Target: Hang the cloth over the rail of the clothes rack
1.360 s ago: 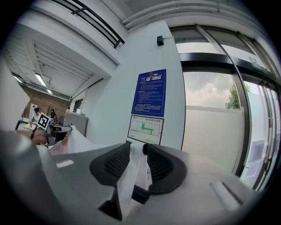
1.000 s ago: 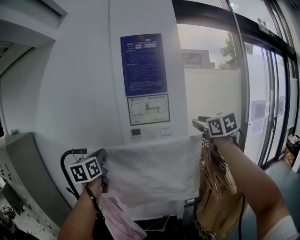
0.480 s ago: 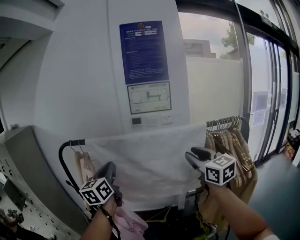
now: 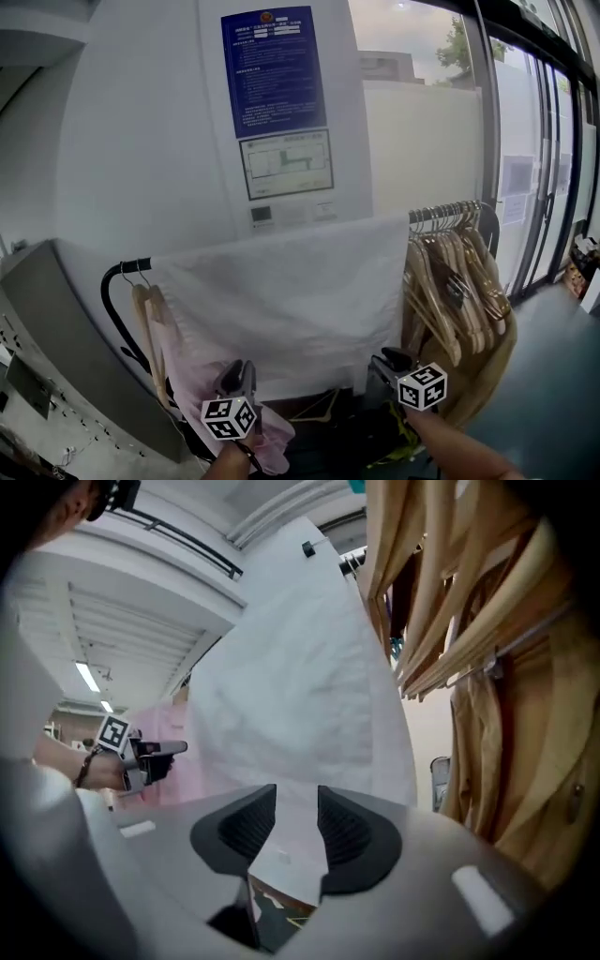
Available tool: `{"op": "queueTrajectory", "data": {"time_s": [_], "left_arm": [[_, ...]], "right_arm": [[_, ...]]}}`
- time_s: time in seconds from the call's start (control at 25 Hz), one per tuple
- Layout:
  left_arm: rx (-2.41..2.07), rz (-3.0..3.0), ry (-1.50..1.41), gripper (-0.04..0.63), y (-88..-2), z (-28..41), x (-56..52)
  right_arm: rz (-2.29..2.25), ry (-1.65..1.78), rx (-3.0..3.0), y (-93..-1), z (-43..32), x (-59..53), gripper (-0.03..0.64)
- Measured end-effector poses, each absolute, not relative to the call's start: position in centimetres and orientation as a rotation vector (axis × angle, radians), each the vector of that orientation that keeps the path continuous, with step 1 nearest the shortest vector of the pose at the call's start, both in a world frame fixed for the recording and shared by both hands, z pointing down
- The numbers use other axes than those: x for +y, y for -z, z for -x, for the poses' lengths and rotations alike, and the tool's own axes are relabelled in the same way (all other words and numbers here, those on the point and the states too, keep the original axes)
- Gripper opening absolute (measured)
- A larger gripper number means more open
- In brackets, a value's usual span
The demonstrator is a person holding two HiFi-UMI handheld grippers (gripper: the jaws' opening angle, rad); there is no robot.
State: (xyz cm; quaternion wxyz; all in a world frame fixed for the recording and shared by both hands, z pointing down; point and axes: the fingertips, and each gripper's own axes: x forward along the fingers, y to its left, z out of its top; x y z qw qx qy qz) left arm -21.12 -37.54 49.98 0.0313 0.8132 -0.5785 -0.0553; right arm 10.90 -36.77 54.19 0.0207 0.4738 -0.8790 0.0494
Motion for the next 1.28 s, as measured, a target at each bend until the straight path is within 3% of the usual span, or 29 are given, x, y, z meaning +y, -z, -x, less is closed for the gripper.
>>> {"op": "queueTrajectory", "data": {"time_s": [0.12, 0.24, 1.28], "left_arm": [[-1.85, -2.504, 0.115, 0.074, -52.3, 20.7, -37.6], [-1.895, -2.543, 0.072, 0.006, -53.3, 19.5, -37.0], [-1.859, -2.57, 0.126, 0.005, -52.3, 15.9, -36.5]], "right_arm": [[-1.563, -0.054, -2.622, -56.4, -12.2, -37.5, 0.109], [-1.609, 0.065, -2.589, -56.8, -12.3, -36.7, 0.003], [-1.587, 0.136, -2.687, -53.5, -10.1, -35.1, 0.0]]}}
